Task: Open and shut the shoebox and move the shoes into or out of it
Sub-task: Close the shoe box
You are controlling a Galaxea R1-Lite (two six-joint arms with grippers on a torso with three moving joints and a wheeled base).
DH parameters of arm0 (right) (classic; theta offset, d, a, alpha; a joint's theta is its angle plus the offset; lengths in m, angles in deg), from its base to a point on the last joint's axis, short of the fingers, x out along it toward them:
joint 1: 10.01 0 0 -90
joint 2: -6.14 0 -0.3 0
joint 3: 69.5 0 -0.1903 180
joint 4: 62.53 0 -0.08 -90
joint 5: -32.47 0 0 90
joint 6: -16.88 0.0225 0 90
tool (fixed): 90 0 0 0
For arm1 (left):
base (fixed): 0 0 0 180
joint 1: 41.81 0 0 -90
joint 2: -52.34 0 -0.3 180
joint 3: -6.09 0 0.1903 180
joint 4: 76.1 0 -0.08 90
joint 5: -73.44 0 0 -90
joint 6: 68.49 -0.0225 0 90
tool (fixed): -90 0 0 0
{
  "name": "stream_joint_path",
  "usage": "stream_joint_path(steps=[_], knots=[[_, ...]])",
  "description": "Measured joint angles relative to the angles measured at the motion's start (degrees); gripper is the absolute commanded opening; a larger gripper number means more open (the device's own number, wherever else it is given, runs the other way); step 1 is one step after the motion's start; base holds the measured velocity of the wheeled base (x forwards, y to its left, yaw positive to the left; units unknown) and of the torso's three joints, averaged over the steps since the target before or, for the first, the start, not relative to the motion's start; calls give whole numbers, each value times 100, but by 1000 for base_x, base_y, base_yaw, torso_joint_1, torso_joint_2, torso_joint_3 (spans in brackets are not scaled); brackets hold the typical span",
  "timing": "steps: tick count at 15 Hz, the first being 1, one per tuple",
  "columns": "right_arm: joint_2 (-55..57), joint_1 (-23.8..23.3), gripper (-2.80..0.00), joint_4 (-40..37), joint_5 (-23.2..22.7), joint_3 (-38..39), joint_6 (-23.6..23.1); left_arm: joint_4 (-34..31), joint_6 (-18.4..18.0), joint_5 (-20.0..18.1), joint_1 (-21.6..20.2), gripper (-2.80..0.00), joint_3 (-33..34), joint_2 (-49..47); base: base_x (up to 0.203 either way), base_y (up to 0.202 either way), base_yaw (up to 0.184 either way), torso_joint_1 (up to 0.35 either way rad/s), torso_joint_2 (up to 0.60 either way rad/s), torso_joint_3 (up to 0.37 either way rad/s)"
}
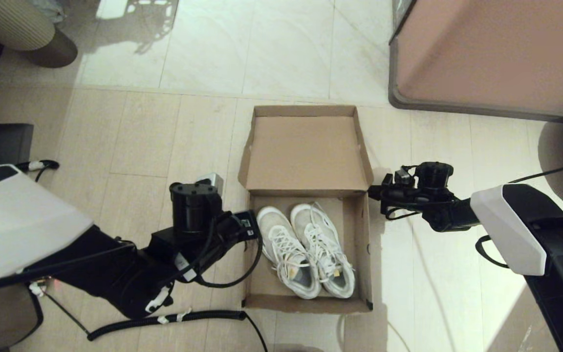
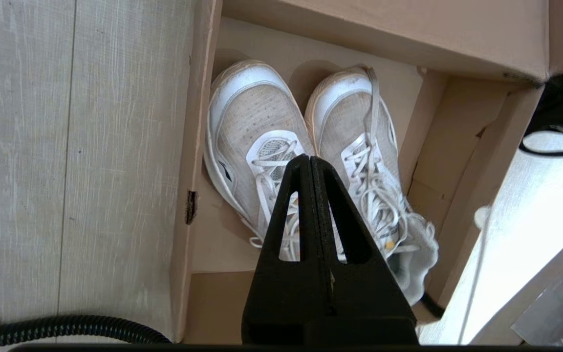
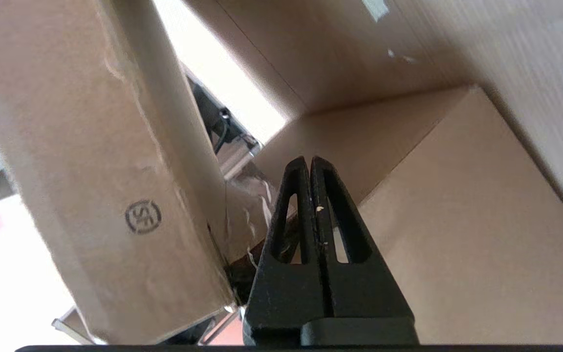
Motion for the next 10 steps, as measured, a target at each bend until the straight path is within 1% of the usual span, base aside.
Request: stream_joint_path(steps=[2,3,5,7,8,10], knots=[[-161,-5,-280,1,102,368,-253,0,2,0,4,-280,-9,-21,0,0,0,0,0,0],[-188,-6,-280,-5,285,404,-380,2,3,0,4,-280,-9,-20,0,0,0,0,0,0],[-130,-15,-280,-78,563,63,-401,2,3,0,4,-280,13,-19,0,0,0,0,0,0],[-3,-1,-280,-373,711,-471,-397,2,4,-2,15,-280,27,-21,0,0,0,0,0,0],[69,39,-280,-529,865,-638,-405,1,3,-9,22,-280,29,-27,0,0,0,0,0,0],[175,96,-280,-531,1171,-750,-397,2,11,-11,68,-280,91,-38,0,0,0,0,0,0]])
